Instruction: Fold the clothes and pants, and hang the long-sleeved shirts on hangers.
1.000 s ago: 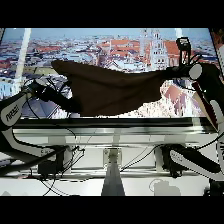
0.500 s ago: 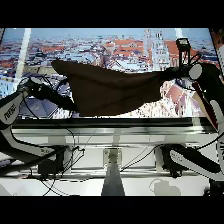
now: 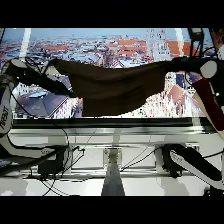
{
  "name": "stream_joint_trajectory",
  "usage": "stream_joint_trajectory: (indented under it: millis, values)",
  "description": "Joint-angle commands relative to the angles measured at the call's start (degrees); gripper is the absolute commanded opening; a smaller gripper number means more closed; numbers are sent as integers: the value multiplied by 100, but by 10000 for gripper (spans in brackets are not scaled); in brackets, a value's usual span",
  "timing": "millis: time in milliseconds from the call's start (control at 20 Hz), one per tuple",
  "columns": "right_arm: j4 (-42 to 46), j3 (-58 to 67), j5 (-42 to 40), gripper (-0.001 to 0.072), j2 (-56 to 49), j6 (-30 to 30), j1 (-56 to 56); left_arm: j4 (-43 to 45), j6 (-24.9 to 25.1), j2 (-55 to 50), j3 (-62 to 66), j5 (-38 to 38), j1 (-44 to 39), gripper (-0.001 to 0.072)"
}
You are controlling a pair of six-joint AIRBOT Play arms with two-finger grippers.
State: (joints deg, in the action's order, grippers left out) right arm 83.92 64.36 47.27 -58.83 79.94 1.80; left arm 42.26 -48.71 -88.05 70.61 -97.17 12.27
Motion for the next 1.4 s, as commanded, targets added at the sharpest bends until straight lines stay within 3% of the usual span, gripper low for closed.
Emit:
stream_joint_trajectory:
  millis: [0, 200, 350, 600, 750, 900, 1150, 1350]
  values:
    - [50, 706, -262, 13, 634, -7, 2, -1198, -13, 651, 802, -31, 28, 15]
    - [225, 1803, -516, 13, 1473, -63, 2, -3003, -11, 1543, 1871, 72, 387, 16]
    - [227, 2511, -636, 13, 2065, -317, 2, -4227, -7, 2280, 2280, 697, 951, 15]
    - [225, 3012, -686, 13, 2848, -520, 2, -4415, 31, 3565, 2286, 2570, 2046, 16]
    - [197, 3010, -527, 13, 3119, -518, 2, -4402, 33, 4079, 2286, 3276, 2430, 16]
    - [195, 3008, -138, 13, 3056, -518, 2, -3853, 33, 4332, 2284, 3429, 2540, 16]
    - [181, 2986, 844, 13, 2168, -516, 2, -1502, 9, 4065, 2052, 3331, 2459, 15]
    - [31, 2983, 1895, 13, 824, -496, 2, -693, 15, 3209, 1453, 3193, 1585, 16]
